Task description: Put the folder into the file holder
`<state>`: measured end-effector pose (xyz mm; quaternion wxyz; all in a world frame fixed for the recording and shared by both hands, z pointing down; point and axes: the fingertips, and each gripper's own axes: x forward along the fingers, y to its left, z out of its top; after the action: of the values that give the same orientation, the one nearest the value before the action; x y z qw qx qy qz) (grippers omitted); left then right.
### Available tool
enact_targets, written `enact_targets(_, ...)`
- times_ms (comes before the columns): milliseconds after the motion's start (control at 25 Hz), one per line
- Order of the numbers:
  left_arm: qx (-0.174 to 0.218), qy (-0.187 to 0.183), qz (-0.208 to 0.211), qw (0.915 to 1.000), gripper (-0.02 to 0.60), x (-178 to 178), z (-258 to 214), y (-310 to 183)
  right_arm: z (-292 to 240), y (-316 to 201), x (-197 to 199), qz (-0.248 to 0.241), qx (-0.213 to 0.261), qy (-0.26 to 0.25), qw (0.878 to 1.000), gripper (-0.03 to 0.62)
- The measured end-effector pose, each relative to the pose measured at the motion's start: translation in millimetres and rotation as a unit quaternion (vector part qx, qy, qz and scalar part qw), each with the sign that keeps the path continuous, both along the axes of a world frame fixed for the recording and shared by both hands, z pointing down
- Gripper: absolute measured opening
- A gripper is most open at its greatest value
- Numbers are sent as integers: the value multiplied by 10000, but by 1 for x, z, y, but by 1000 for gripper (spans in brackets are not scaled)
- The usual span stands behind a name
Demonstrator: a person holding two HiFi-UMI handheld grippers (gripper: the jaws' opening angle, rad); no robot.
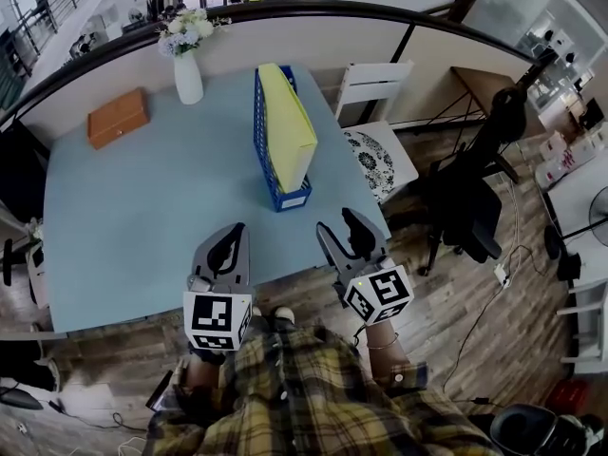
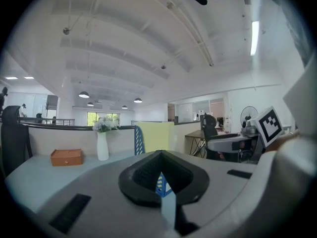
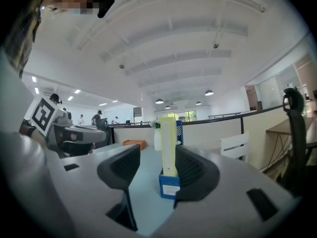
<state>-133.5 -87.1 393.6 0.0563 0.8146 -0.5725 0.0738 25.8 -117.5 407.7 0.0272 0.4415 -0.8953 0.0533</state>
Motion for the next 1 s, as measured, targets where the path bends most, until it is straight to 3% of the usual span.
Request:
enact_targets(280, -93, 19, 214, 9997, -8, 11, 5, 5, -2, 23, 20, 8, -42, -75, 10000, 134)
enact_targets(400, -155, 62, 268, 9995, -8, 14, 9, 7, 0, 28, 24, 38, -92, -86, 9999, 123)
enact_targets(560, -210, 115, 345, 9991, -8, 18, 11, 9, 4, 33, 29, 157, -173, -121, 9997, 36)
enact_targets(1000, -320, 247, 414, 9983, -8, 20, 22, 12, 9, 33, 36, 303, -257, -192, 9990, 3)
